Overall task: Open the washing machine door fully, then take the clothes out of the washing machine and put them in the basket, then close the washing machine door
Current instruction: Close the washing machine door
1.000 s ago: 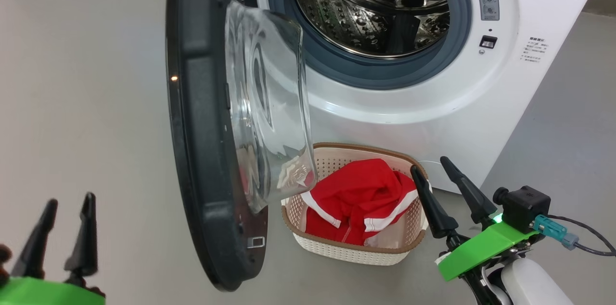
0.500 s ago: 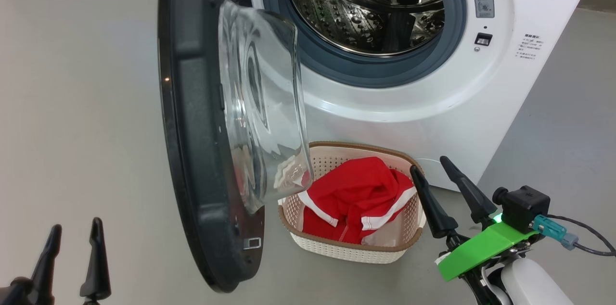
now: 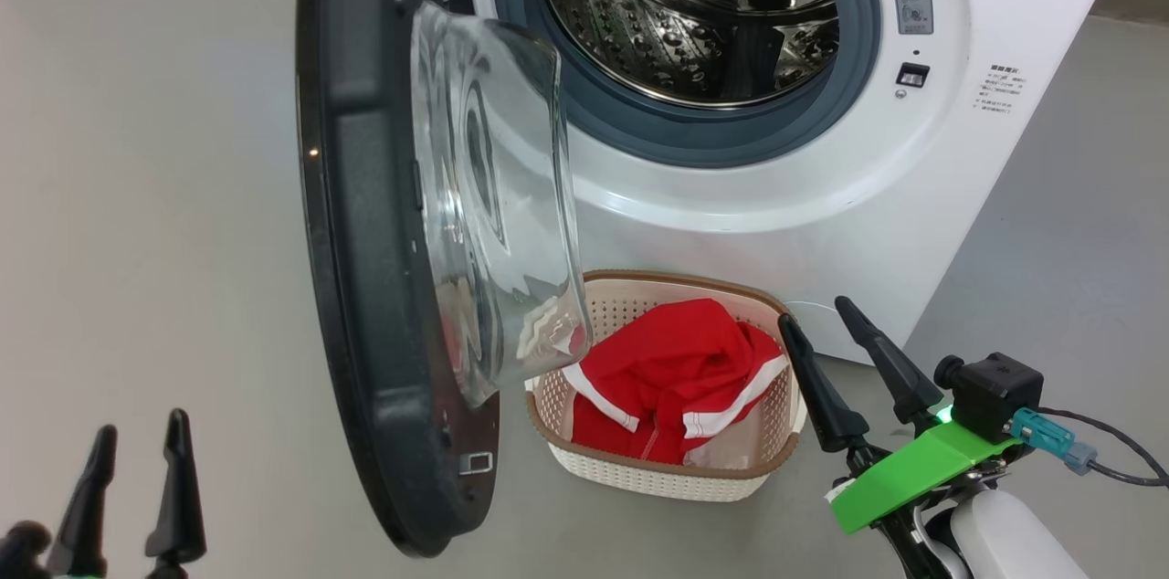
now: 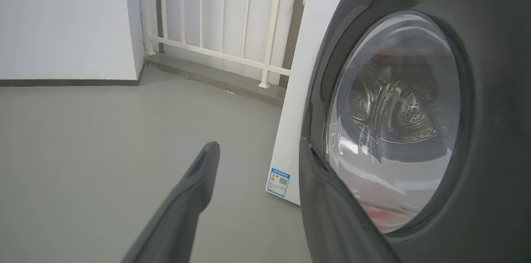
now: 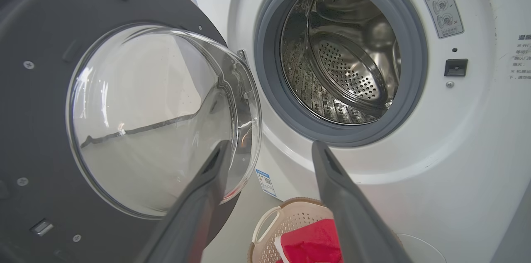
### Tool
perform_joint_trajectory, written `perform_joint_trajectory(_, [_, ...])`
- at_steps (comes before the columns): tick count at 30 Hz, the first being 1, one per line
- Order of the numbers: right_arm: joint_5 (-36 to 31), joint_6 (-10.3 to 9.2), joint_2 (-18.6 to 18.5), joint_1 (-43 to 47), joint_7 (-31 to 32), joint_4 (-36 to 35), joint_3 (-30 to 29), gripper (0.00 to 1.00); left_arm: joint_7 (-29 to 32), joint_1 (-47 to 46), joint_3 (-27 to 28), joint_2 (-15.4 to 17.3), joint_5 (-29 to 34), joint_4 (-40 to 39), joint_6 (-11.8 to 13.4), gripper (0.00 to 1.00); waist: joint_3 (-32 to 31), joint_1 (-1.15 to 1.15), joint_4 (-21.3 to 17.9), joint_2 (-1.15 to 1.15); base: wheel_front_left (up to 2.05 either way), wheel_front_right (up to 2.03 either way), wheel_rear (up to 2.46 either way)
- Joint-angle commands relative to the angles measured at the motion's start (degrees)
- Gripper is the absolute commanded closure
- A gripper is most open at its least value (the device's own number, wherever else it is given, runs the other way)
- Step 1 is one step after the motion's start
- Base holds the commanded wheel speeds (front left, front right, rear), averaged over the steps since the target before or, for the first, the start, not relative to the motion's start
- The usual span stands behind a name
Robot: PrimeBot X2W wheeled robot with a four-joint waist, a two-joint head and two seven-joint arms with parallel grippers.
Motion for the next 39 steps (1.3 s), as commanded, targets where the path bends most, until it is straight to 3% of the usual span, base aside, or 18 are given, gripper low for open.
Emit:
perform_joint_trajectory(1, [-0.3, 0.09, 0.1, -0.3, -0.3, -1.3, 0.6, 0.0, 0.8, -2.8, 2.8, 0.5, -2.9, -2.0, -0.8, 0.15, -0.1, 0.0, 0.0, 0.0, 0.0, 0.0, 0.0])
perform_joint_trajectory(2, [-0.3, 0.09, 0.1, -0.3, -0.3, -1.3, 0.6, 0.0, 1.9, -3.3, 3.3, 0.1, -5.0, -2.6, -1.2, 0.45, -0.1, 0.0, 0.0, 0.0, 0.0, 0.0, 0.0])
perform_joint_trajectory(4, [-0.3, 0.09, 0.1, -0.4, -0.3, -1.2, 0.7, 0.0, 4.0, -4.5, 4.2, 0.3, -8.1, -3.7, -1.9, 0.68, -0.2, 0.0, 0.0, 0.0, 0.0, 0.0, 0.0])
perform_joint_trajectory(5, [-0.3, 0.09, 0.2, -0.4, -0.3, -1.2, 0.7, 0.0, 5.4, -5.1, 4.7, 0.5, -9.6, -4.2, -2.1, 1.0, -0.2, 0.0, 0.0, 0.0, 0.0, 0.0, 0.0])
perform_joint_trajectory(11, [-0.1, 0.09, 0.2, -0.5, -0.3, -1.1, 0.7, 0.0, 14.8, -10.3, 7.8, 2.2, -19.7, -6.7, -1.8, 1.0, -0.5, 0.0, -0.4, 0.0, 0.0, 0.0, 0.0])
perform_joint_trajectory(17, [0.0, 0.09, 0.3, -0.4, -0.3, -1.0, 0.6, 0.0, 26.7, -17.1, 10.4, 2.5, -32.9, -7.1, 1.8, 1.0, -0.6, 0.0, -0.8, 0.0, 0.0, 0.0, 0.0])
perform_joint_trajectory(24, [0.1, 0.09, 0.3, -0.5, -0.3, -1.0, 0.7, 0.0, 36.3, -24.6, 13.8, 2.7, -44.2, -6.3, 9.7, 1.0, -0.6, 0.0, -1.6, 0.0, 0.0, 0.0, 0.0])
perform_joint_trajectory(32, [0.3, 0.09, 0.3, -0.4, -0.3, -0.6, 0.7, 0.0, 45.2, -30.2, 14.6, 0.8, -53.8, -5.2, 19.7, 1.0, -1.1, 0.0, -2.4, 0.0, 0.0, 0.0, 0.0])
perform_joint_trajectory(39, [0.4, 0.09, 0.4, -0.5, -0.3, -0.5, 0.9, 0.0, 48.6, -32.2, 12.6, 1.0, -55.0, -5.4, 23.0, 1.0, -1.5, 0.0, -2.9, 0.0, 0.0, 0.0, 0.0])
